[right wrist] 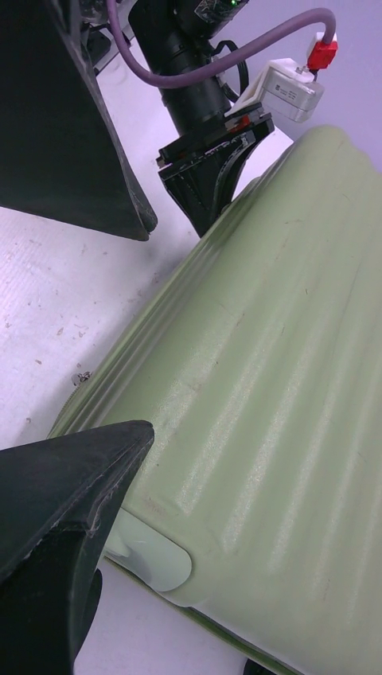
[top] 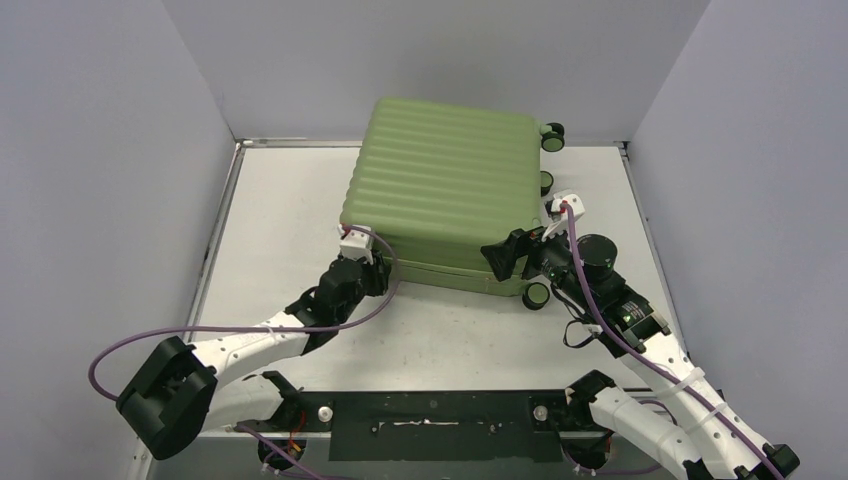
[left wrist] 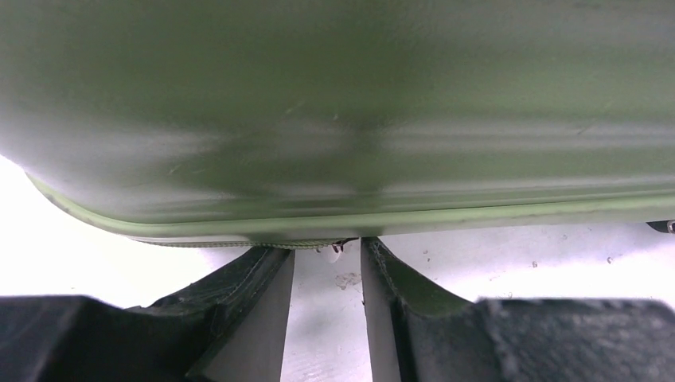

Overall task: Pack the luggage
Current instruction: Zip the luggage at the center of the board.

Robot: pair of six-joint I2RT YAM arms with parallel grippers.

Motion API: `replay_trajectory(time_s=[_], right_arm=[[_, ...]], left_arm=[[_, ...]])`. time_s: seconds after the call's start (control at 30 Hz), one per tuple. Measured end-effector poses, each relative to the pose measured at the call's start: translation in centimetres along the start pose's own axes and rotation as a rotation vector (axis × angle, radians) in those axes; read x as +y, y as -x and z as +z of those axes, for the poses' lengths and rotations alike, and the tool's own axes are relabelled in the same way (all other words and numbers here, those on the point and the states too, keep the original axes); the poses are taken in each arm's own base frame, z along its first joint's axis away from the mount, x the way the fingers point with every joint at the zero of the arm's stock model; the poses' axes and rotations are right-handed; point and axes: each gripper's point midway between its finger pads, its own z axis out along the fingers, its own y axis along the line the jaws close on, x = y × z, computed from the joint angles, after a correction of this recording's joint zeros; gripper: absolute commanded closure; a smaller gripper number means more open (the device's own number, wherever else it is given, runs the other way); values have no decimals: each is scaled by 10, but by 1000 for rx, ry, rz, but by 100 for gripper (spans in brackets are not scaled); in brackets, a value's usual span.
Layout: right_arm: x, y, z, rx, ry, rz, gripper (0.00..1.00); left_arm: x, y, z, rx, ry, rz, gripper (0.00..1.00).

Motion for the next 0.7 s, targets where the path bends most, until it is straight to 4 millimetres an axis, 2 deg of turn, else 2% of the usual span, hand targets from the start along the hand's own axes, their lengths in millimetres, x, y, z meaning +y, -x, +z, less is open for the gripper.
replay_trajectory(time_s=[0.2,0.6,0.7], right_arm=[[0,-1,0,2,-1,1,14],[-2,-7,1,18,-6,7,14],[-2,-7,1,18,-6,9,14]], left_arm=[[-3,-3,3,8,-15,-1,73],[-2,-4,4,15,-20,-3,100],[-1,-4,4,15,-19,-4,100]])
